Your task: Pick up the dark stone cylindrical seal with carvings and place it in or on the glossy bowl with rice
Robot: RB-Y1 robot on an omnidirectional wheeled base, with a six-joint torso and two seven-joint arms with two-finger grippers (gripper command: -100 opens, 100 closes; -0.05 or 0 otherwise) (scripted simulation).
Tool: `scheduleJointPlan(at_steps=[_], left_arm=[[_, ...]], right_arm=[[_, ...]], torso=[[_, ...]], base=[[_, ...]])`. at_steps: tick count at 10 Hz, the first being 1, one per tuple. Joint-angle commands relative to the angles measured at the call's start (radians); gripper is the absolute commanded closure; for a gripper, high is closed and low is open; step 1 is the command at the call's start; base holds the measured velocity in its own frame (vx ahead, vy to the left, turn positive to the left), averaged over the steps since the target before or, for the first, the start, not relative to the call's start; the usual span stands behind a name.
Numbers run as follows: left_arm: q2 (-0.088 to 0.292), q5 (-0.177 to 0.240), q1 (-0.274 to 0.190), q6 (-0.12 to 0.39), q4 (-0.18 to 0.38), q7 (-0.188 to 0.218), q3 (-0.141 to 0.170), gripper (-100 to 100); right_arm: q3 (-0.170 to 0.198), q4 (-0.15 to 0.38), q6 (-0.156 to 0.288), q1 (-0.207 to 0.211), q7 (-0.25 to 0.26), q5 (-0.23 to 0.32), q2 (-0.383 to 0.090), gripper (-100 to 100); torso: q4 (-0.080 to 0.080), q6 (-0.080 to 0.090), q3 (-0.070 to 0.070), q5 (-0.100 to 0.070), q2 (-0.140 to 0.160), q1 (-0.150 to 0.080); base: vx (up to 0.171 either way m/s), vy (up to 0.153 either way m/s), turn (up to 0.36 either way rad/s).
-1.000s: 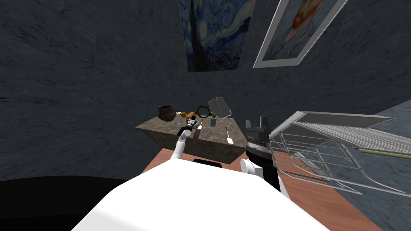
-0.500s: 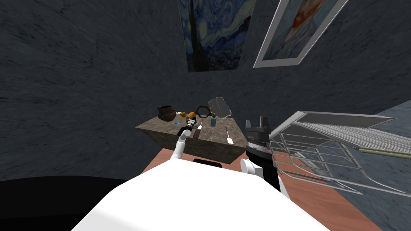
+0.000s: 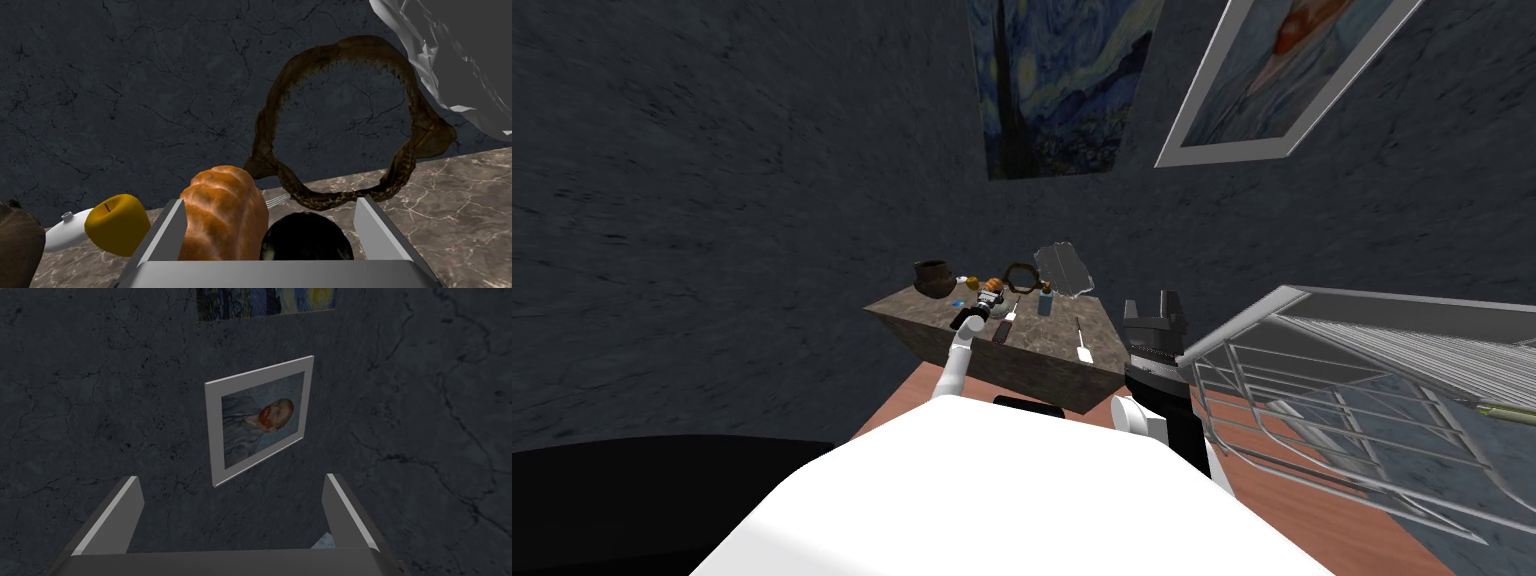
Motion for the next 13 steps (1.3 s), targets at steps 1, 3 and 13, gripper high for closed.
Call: scheduleJointPlan(at_steps=[1,3,13], left_arm=[[0.000,-0.004,-0.010,0.032,-0.011,0.004,0.013,-100],[0.006,-0.008,-0.040,0.092,-0.031,0.010,0.040,-100],[0.005,-0.018,-0.067,0.164,-0.071,0.017,0.071,0]], right_arm=[[0.000,0.000,0.000,0.000,0.000,0.000,0.000,0],[0.000,0.000,0.000,0.000,0.000,0.000,0.000,0],[0.000,0.000,0.000,0.000,0.000,0.000,0.000,0]], torso=[[0.000,0.000,0.000,0.000,0.000,0.000],[0.000,0.000,0.000,0.001,0.000,0.002],[0.000,0.000,0.000,0.001,0.000,0.006]], base=[[-0.002,-0.052,0.034],[-0.008,-0.056,0.112],[-0.001,-0.028,0.043]])
